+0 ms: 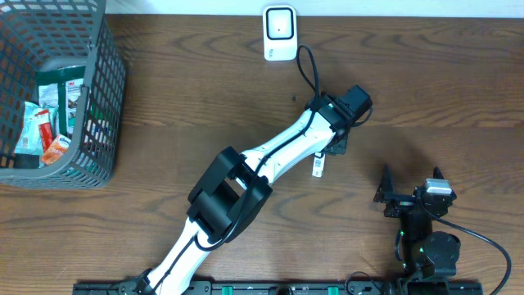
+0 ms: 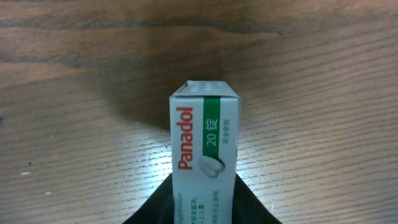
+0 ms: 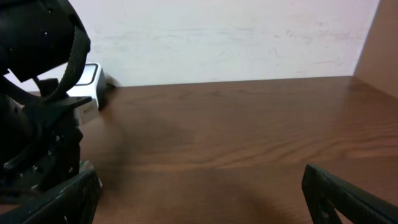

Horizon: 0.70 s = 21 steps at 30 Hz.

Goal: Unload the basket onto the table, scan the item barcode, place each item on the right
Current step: 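Carry the Panadol box toward the scanner and set it upright on the table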

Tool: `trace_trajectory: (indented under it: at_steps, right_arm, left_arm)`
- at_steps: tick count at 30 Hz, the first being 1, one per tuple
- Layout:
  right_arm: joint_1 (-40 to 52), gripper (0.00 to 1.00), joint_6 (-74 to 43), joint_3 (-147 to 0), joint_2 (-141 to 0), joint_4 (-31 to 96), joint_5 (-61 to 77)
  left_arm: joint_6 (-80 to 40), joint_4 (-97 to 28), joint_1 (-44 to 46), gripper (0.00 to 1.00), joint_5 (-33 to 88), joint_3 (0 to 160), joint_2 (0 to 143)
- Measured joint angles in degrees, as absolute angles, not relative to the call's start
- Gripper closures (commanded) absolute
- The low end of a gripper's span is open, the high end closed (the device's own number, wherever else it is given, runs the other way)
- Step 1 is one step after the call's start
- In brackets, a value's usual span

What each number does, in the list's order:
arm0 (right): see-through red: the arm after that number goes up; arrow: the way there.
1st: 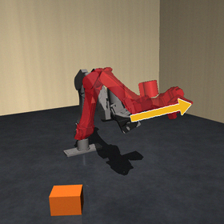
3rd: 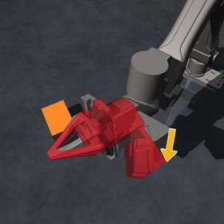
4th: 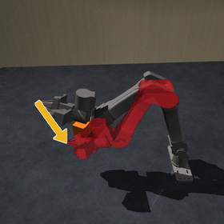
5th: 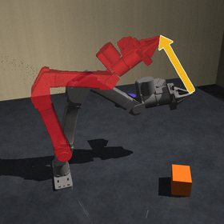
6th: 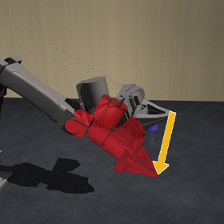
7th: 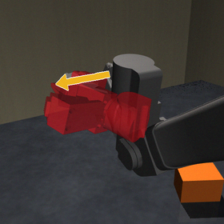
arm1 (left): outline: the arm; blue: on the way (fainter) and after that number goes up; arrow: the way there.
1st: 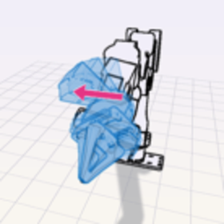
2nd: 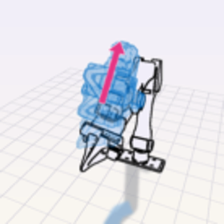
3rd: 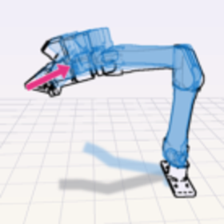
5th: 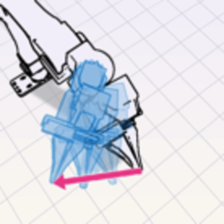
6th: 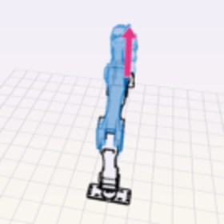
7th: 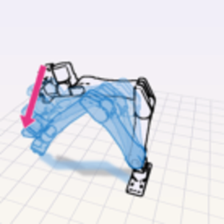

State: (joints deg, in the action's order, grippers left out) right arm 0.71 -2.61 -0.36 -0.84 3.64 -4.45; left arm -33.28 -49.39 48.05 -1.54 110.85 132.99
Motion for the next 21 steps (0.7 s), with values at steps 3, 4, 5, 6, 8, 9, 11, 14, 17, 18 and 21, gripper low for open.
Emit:
trace_trajectory:
  at_steps: [3, 4, 5, 6, 8, 9, 11, 14, 17, 18, 21]
  right_arm:
    - [0.71, 0.01, -2.61, -0.36, -0.84, 3.64, -4.43]
    - [0.71, 0.01, -2.61, -0.36, -0.84, 3.64, -4.43]
    - [0.71, 0.01, -2.61, -0.36, -0.84, 3.64, -4.43]
    - [0.71, 0.01, -2.61, -0.36, -0.84, 3.64, -4.43]
    - [0.71, 0.01, -2.61, -0.36, -0.84, 3.64, -4.43]
    - [0.71, 0.01, -2.61, -0.36, -0.84, 3.64, -4.43]
    - [0.71, 0.01, -2.61, -0.36, -0.84, 3.64, -4.43]
    - [0.71, 0.01, -2.61, -0.36, -0.84, 3.64, -4.43]
    - [0.71, 0.01, -2.61, -0.36, -0.84, 3.64, -4.43]
    - [0.71, 0.01, -2.61, -0.36, -0.84, 3.64, -4.43]
    - [0.71, 0.01, -2.61, -0.36, -0.84, 3.64, -4.43]
  left_arm:
    - [-33.47, -49.08, 48.05, 0.52, -1.52, 110.48, 132.99]
    - [-33.45, -48.99, 48.05, 0.48, -1.5, 110.34, 132.99]
    - [-33.58, -49.01, 48.05, 0.44, -1.48, 110.28, 132.99]
    - [-33.39, -48.99, 48.05, 0.42, -1.52, 110.26, 132.99]
    - [-33.56, -49.01, 48.05, 0.37, -1.5, 110.26, 132.99]
    - [-33.47, -49.01, 48.05, 0.36, -1.48, 110.26, 132.99]
    - [-33.41, -49.04, 48.05, 0.33, -1.5, 110.26, 132.99]
    - [-33.23, -49.04, 48.05, 0.3, -1.5, 110.26, 132.99]
    - [-32.97, -49.04, 48.05, 0.29, -1.54, 110.26, 132.79]
    - [-32.77, -49.06, 48.05, 0.29, -1.52, 110.26, 132.6]
    - [-31.46, -49.1, 47.81, 0.29, -1.5, 110.26, 130.63]
